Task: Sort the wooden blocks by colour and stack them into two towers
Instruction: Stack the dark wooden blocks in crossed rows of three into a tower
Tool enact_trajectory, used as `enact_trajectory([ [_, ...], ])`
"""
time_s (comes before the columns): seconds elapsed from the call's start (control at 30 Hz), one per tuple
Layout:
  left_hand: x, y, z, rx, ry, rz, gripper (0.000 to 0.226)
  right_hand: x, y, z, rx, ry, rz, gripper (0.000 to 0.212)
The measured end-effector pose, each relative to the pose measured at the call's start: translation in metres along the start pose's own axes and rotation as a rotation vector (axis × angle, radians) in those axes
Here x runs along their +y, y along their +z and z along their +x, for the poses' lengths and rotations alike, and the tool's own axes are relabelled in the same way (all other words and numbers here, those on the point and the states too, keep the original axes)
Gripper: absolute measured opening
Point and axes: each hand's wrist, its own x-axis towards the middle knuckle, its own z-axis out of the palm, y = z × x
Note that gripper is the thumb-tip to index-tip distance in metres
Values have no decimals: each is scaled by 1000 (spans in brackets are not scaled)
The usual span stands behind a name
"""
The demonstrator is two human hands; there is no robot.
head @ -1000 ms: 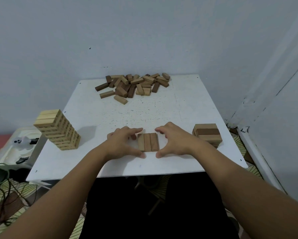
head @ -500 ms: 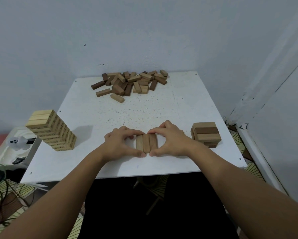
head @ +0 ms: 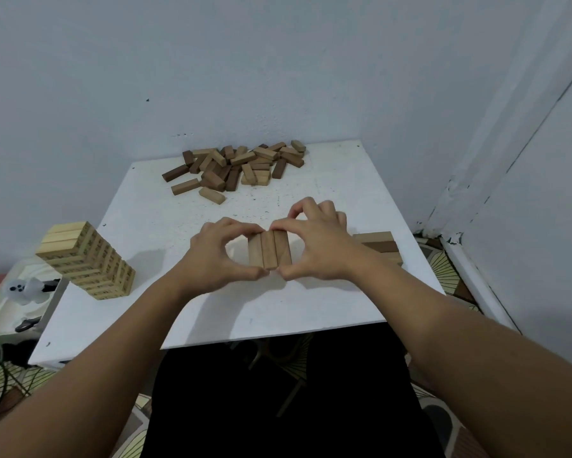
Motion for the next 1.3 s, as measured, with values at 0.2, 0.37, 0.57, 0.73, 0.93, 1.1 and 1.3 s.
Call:
enact_trajectory([
  [0.2,55,19,24,-38,45,-22,73,39,-38,-26,20,78,-29,67],
  [0.37,97,56,46,-101,77,-66,72,81,-64,-59,-38,190,-19,70],
  [0.57,125,82,61,-172,87,-27,74,113,-76,-80,-104,269,4,78],
  [0.73,128,88,64,-189,56,-11,71,124,-73,-79,-151,277,52,77],
  [0.93,127,91,65,-195,36,-18,67,130,-74,-76,-187,279,96,71],
  [1.1,127,93,65,-216,24,-22,70,132,-74,-75,-210,293,137,71],
  [1.3,115,88,60,-289,-49,-142,102,135,-74,-80,-218,312,218,93],
])
